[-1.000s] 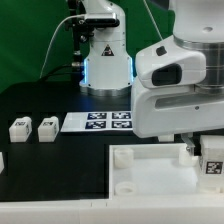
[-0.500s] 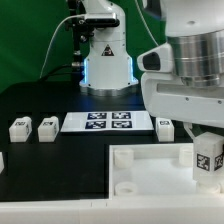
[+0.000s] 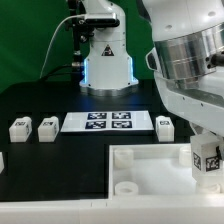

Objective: Assemble one leg

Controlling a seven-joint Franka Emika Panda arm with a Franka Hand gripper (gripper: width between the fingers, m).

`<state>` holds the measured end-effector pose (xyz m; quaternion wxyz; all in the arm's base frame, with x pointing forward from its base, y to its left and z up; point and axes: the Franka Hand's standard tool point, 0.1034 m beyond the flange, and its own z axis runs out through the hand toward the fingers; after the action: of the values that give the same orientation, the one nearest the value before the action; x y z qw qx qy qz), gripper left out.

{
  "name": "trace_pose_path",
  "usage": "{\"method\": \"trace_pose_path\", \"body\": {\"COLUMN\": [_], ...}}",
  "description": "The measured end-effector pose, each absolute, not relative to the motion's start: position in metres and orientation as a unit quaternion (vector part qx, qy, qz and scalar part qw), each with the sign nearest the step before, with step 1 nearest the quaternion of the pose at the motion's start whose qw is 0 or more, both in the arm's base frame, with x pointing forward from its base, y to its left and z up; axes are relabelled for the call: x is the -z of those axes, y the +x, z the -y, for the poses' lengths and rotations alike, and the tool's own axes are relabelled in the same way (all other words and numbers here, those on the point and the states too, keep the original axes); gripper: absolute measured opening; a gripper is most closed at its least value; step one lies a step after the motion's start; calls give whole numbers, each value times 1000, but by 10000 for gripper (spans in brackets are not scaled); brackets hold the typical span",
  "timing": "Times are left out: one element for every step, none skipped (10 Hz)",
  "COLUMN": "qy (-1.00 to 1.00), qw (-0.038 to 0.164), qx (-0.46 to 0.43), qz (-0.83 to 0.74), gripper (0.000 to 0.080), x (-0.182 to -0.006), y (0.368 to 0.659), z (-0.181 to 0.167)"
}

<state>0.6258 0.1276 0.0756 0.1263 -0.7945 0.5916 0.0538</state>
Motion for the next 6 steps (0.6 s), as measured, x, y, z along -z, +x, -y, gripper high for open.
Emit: {"method": "trace_pose_path", "body": {"qy": [-799, -822, -846, -892, -930, -950], "qw": [127, 128, 128, 124, 116, 110], "qx": [-53, -48, -45, -32, -20, -16], "qz": [-585, -552, -515, -433, -348, -292], "gripper": [511, 511, 627, 627, 643, 648], "x": [-76, -75, -72, -71, -71, -70], "y": [626, 625, 623, 622, 621, 619], "z": [-128, -128, -128, -127, -128, -130]}}
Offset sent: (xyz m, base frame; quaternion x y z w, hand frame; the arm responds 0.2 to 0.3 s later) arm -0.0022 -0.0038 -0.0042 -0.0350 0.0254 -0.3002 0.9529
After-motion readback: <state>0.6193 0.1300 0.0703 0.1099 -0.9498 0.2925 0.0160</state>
